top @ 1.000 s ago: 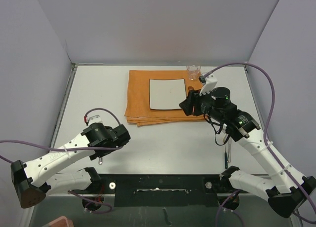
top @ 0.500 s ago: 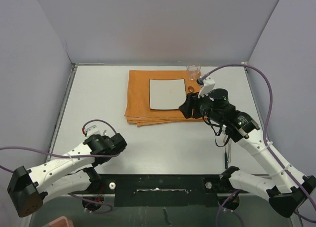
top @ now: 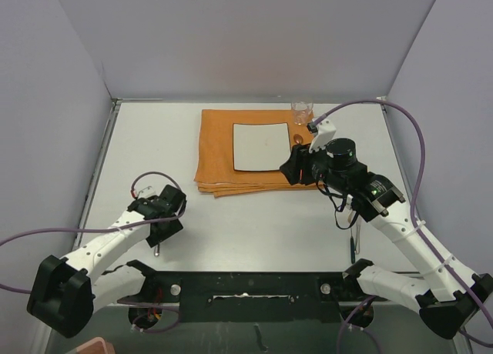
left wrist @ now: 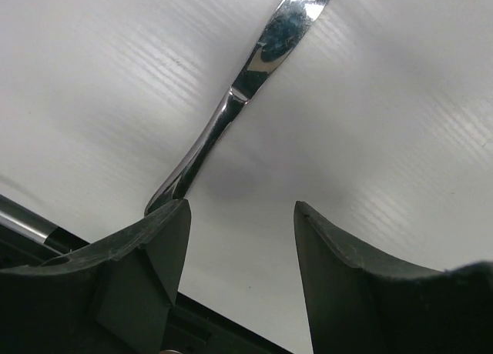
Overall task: Set the dinner table for one person
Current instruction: Pick up the knife at the center of the board.
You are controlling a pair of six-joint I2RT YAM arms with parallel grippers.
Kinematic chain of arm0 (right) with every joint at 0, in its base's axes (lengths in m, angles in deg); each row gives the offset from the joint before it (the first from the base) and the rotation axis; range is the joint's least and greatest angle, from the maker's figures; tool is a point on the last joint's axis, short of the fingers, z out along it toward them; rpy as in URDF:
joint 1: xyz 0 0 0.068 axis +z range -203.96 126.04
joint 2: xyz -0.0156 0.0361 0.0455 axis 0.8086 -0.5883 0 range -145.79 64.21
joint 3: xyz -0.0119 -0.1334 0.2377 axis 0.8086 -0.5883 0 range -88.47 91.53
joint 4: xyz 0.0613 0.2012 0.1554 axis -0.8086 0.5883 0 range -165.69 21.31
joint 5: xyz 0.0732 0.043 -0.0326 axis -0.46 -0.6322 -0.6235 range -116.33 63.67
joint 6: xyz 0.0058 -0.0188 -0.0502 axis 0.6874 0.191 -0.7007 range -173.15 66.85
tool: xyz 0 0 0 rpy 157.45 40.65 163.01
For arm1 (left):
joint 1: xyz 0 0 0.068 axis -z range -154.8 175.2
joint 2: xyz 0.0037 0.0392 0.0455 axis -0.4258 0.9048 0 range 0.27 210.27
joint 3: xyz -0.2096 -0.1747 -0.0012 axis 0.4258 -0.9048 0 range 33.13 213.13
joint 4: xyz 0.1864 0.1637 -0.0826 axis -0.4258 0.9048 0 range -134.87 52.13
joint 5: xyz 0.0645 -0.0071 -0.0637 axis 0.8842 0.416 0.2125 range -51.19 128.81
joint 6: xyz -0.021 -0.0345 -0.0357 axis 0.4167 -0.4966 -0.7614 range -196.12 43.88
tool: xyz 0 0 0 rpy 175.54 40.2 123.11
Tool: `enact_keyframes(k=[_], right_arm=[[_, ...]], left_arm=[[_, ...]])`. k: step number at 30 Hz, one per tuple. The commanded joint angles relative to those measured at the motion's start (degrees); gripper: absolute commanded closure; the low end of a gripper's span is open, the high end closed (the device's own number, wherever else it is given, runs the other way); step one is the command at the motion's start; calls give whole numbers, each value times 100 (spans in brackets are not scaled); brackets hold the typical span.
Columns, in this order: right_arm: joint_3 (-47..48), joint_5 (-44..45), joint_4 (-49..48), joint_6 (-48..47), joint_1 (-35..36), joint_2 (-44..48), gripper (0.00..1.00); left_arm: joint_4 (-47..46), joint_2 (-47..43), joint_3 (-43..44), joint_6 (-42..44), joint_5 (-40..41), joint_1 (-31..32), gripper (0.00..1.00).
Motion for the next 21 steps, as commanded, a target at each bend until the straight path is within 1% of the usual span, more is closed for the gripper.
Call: enact_keyframes(k=[1,11,21], right_arm=[[121,168,-75,-105,44,64,50],[24,348,0,-167,44,133,50],[238,530,100,-278,38,90,50]], left_arm=[[-602,193,112,454,-212,-279,45],[-588,348,154,525,-128,-754,46],[-689,979,265,437,-165,-1058,47]])
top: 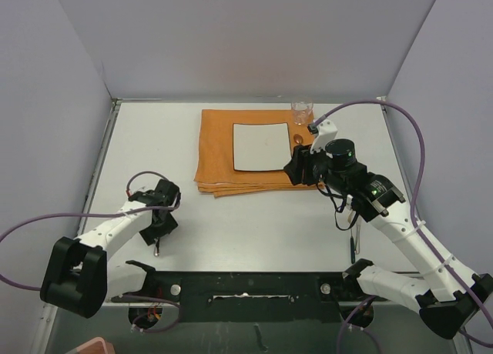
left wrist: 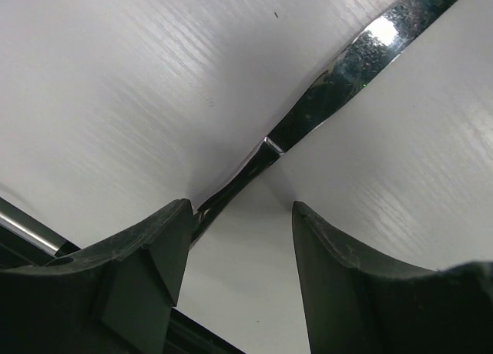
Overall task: Set the dinner table for one person
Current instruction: Pick up the knife at the center of the board.
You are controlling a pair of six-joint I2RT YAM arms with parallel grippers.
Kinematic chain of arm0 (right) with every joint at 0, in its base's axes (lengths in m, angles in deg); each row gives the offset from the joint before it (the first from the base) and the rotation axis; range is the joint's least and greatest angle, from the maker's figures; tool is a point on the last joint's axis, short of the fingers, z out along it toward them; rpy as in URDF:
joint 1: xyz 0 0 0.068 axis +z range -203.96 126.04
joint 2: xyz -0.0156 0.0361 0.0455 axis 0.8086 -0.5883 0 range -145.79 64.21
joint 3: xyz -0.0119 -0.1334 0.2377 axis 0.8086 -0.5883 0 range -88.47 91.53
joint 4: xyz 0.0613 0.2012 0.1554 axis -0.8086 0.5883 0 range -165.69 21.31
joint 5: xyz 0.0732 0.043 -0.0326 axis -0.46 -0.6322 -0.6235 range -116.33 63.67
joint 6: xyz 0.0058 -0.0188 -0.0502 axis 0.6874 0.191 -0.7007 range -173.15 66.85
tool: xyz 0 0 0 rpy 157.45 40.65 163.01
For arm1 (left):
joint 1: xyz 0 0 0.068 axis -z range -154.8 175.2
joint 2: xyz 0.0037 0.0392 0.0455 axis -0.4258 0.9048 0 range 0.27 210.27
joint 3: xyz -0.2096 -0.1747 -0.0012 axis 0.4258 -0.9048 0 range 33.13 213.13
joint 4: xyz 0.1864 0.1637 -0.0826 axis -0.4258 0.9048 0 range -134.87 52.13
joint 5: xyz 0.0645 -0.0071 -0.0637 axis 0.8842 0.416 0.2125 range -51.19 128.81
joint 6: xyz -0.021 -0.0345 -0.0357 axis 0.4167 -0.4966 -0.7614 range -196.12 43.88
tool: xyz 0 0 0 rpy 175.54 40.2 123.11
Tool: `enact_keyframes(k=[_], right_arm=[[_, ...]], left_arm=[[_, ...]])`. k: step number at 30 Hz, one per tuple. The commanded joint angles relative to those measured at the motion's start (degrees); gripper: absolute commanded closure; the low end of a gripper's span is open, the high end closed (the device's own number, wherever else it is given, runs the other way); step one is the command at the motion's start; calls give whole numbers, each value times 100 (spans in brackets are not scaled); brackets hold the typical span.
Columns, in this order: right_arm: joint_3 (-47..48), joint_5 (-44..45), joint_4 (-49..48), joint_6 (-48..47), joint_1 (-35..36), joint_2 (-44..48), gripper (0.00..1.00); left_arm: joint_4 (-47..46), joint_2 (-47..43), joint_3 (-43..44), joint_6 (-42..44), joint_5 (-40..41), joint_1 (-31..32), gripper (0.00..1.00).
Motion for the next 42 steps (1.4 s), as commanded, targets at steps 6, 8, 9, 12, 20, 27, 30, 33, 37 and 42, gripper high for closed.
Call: enact_keyframes(k=[6,8,9,12,20,27,30,33,37,42], right_arm=[[269,332,4,-204,39,163,51],[329,387,26,-226,37,176,51],[370,391,33,-243,37,171,51],[474,472,64,-285,43,175,51],[555,644,102,-319,36,233,52],[589,737,153,-344,29,238,53],[588,785,149,-346,33,217,53],[572,856,129,-355,31,171,53],[530,896,67,-306,29,71,53],[481,877,-24,-255,32,-87,54]], left_arm=[[-485,354,221,140,-186,-354,47],[-544,435,232,231,-303,-472,47],[-559,459,228,257,-356,-539,48],[-663,473,186,361,-494,-649,52],[-766,739,243,545,-764,-847,90],[-1268,815,223,731,-1047,-876,100],[-1496,845,224,823,-1184,-860,100],[-1701,860,399,943,-1255,-669,100],[-1990,1006,884,1118,-1100,7,100],[-1710,1393,1913,1385,-669,893,100]])
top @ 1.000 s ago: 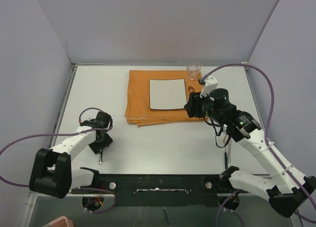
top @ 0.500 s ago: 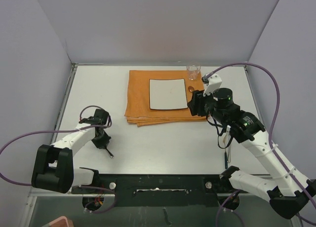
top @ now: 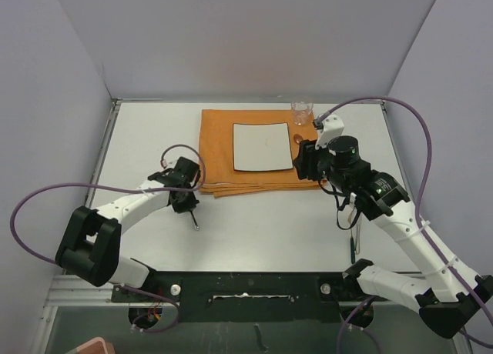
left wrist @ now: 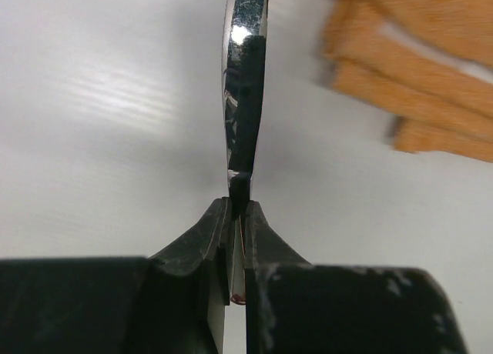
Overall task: Set the dinner table for one person
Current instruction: Pick up the knife at the center of the board.
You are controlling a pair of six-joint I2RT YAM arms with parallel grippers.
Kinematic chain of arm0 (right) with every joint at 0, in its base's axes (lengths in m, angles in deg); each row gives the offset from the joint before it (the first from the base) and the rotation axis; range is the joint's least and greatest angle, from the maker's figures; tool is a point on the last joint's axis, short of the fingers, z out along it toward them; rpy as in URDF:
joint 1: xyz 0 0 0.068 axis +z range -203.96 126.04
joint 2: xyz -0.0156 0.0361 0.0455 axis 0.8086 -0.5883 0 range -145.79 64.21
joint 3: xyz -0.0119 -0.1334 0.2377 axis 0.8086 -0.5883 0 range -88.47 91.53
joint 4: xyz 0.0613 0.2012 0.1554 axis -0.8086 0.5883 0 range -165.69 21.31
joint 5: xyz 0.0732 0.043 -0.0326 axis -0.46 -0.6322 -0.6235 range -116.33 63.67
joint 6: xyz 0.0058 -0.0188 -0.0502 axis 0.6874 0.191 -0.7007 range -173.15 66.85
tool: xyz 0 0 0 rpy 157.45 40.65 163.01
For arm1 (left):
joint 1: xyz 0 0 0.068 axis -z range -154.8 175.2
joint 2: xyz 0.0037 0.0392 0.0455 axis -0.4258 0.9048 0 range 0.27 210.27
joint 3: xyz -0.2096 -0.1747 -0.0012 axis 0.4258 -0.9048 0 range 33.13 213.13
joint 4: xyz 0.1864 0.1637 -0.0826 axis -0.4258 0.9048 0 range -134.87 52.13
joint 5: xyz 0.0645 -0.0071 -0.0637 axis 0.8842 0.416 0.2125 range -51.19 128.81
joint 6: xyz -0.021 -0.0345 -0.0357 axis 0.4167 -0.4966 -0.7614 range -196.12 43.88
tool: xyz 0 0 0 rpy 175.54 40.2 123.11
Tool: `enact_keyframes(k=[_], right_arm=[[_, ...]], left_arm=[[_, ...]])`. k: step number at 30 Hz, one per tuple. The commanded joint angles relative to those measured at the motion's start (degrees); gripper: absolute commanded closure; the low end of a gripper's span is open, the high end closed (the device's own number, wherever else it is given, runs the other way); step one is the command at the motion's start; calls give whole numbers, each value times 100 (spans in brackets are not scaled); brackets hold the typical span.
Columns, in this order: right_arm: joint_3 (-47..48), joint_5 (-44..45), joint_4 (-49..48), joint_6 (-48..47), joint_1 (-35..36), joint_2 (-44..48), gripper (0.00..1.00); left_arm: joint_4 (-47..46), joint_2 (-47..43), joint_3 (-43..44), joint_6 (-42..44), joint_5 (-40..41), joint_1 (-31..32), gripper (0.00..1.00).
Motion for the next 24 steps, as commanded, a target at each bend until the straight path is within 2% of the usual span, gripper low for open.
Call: enact_keyframes(k=[1,10,17,24], right_arm=[[138,112,-329,49,27,-118,54],[36,208,-379,135,27,-88,55],[245,281,-358,6,27,-145,55],[545,422,-156,-231,22,-181,55]], left_arm=[[-263,189,997,350,390,544,100],[-301,164,1561,1027,705,739,100],[-653,1001,2739,2199,764,729,100],[-941,1910,3809,2756,470,603,100]])
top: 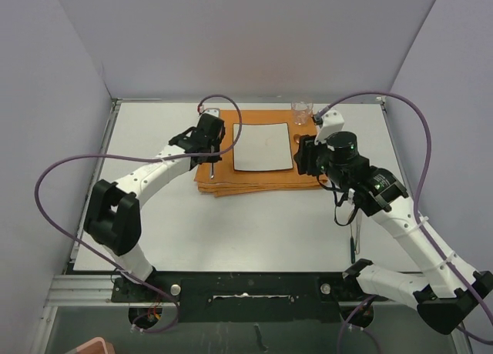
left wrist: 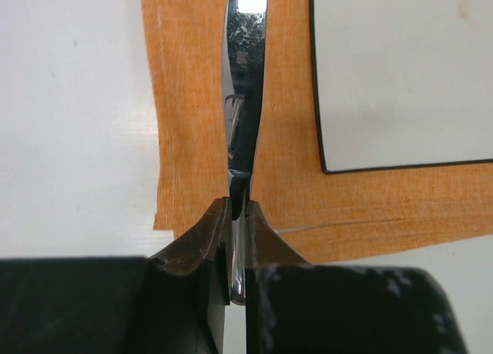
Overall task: Set the dinner table for one person
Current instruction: Pick up the knife at the center of the board, then place the knife on the napkin.
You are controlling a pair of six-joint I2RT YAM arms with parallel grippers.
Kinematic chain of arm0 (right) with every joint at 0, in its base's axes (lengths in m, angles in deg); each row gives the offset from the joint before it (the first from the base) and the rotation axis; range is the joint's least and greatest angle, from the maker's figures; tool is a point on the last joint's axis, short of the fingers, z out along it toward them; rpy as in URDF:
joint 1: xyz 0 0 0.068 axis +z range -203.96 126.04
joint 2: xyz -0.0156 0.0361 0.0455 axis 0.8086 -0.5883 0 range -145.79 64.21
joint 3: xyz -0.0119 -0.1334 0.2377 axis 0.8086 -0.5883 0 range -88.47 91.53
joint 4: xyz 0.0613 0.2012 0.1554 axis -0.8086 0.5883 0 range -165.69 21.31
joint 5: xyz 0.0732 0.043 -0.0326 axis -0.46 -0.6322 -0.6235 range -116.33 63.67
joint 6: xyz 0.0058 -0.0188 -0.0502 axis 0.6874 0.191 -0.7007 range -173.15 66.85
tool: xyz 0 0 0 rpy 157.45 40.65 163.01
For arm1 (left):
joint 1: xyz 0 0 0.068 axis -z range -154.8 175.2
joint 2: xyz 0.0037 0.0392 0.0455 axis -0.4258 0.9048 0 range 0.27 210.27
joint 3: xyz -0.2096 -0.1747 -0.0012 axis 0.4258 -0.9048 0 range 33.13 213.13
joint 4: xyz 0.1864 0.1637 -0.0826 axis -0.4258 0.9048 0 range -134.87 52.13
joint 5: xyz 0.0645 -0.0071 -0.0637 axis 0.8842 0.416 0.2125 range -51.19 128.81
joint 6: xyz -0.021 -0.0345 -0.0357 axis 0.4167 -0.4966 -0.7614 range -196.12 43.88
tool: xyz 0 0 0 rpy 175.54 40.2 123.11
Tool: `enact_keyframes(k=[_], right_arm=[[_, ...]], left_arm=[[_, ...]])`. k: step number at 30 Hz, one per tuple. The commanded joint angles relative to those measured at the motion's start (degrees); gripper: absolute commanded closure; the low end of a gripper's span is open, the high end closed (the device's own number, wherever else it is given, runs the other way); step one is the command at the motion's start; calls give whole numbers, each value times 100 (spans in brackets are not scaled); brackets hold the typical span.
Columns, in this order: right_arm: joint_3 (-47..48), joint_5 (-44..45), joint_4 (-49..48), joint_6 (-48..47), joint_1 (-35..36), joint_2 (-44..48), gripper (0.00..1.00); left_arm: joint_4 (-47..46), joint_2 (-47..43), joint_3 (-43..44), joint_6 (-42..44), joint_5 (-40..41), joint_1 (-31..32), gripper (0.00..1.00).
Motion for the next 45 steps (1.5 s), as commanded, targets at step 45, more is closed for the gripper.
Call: enact_keyframes(k=[45], right_arm=[[432,377,193,-387,-259,-23,56]], left_arm=[[-1263,2985,1743,456,-648,-609,100]])
